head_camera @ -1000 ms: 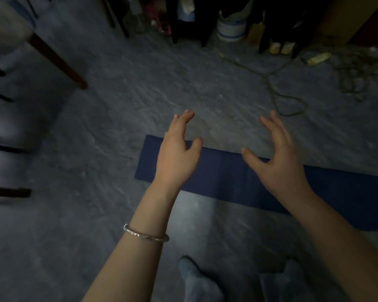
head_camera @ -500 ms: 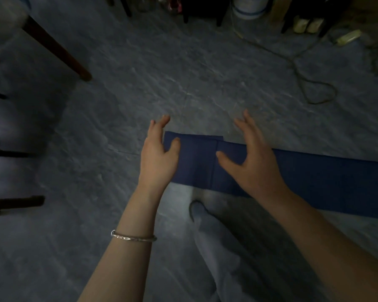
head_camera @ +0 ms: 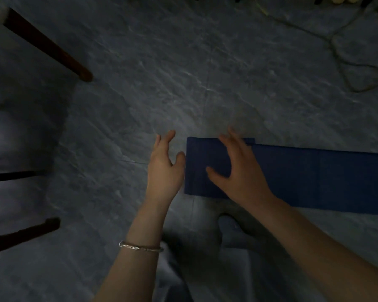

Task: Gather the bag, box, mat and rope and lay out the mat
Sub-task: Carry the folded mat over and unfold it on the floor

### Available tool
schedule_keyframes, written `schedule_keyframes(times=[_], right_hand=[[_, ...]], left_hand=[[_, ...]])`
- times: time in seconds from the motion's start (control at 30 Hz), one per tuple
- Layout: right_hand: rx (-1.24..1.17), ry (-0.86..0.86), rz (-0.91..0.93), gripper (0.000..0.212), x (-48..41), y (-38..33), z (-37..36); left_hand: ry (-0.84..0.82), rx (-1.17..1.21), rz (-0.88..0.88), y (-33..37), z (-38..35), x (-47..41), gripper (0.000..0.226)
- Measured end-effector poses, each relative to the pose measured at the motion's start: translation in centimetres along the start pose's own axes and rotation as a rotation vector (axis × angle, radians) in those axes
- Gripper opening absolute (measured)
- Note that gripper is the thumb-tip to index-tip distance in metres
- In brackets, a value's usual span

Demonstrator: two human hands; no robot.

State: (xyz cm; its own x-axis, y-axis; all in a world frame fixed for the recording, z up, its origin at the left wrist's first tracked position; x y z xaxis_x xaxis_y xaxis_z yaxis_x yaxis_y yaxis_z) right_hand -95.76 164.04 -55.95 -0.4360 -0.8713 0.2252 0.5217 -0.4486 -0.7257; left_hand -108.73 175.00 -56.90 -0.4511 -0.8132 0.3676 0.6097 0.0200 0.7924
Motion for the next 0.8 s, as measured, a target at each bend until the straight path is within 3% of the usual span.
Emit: schedule_keyframes(times=[0.4, 0.57, 0.7, 0.8], right_hand=[[0.047, -0.065, -0.269, 0.077, -11.4, 12.0, -21.0], [0.107, -0.064, -0.321, 0.076, -14.9, 18.7, -26.9], [0.246, -0.094, -0.332, 0.074, -18.8, 23.2, -31.1], [0.419, -0.133, -0.321, 0.073, -22.3, 25.8, -34.3]], left_hand=[[-0.312, -0.202, -0.028, -18.5, -6.1, -12.6, 0.054], [-0.364, -0.144, 0.035, -26.0, -10.4, -16.3, 0.054], [-0.375, -0.155, 0.138, -31.7, -13.1, -18.8, 0.055], [-0.425, -0.216, 0.094, -33.9, -14.8, -20.4, 0.053]])
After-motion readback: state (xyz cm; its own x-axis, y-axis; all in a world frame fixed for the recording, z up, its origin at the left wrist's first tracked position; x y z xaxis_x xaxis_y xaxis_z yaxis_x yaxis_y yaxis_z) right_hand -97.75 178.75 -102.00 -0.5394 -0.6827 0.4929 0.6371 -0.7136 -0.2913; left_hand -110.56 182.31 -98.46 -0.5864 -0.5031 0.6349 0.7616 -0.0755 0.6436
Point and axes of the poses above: each hand's wrist, its own x-axis away from the middle knuckle, its own z-axis out of the back of the hand, y = z × x, the point moved 10 cm from there along -x, towards the middle knuckle, and after that the axes turned 3 degrees about -y, right-handed, at the moved point
